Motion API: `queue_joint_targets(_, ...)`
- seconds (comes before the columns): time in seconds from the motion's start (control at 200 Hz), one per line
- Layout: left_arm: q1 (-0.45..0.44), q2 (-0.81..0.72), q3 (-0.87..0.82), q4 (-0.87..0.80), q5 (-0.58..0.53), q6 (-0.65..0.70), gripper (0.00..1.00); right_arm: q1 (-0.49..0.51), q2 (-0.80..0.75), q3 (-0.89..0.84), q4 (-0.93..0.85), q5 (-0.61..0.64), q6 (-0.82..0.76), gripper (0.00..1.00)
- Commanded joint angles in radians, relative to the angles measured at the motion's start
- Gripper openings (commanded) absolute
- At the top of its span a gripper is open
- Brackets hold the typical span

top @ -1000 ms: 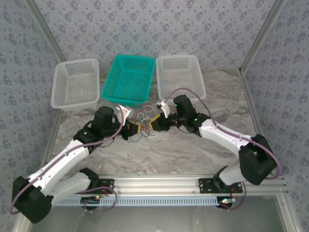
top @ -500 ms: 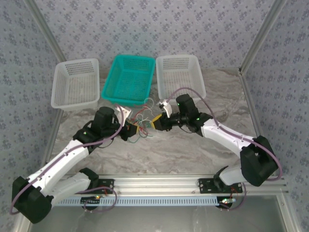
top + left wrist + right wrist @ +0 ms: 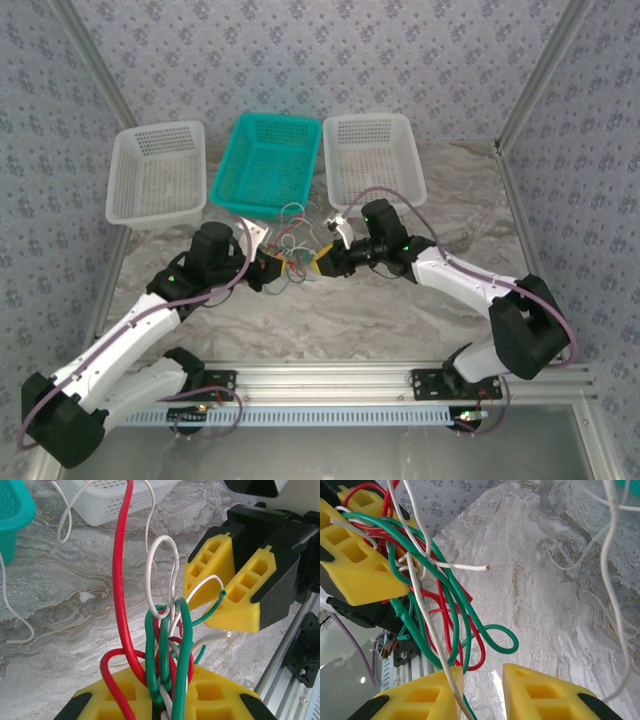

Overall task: Untangle the cables
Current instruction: Untie the cable from multiple cables.

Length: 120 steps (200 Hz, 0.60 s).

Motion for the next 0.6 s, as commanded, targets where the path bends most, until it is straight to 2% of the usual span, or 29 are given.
queue_joint_targets(0.0,-0.006,0.003,0.014,0.028,0.022,-0.013,0.0,0.025,0.006,0.027,0.046,0.025,0.003,0.24)
queue_joint_targets(0.06,-0.006,0.005,0.015,0.036,0.026,-0.015,0.0,0.029,0.005,0.025,0.073,0.046,0.001,0.19)
queue_joint_targets(0.15,-0.006,0.011,0.022,0.027,0.023,-0.009,0.0,0.032,0.004,0.026,0.079,0.145,0.0,0.0)
queue_joint_targets(0.26,-0.006,0.021,0.036,-0.002,0.021,-0.008,0.0,0.025,-0.027,-0.019,0.142,0.348,0.077,0.0)
queue_joint_targets(0.35,-0.007,0.041,0.045,-0.051,-0.002,-0.004,0.0,0.017,-0.098,-0.093,0.232,0.591,0.188,0.0)
queue_joint_targets(0.46,-0.007,0.085,0.078,-0.169,-0.135,-0.007,0.0,0.001,-0.204,-0.131,0.198,0.925,0.302,0.0)
queue_joint_targets(0.595,-0.007,0.103,0.096,-0.221,-0.193,-0.014,0.0,-0.041,-0.274,-0.144,0.087,1.135,0.392,0.0)
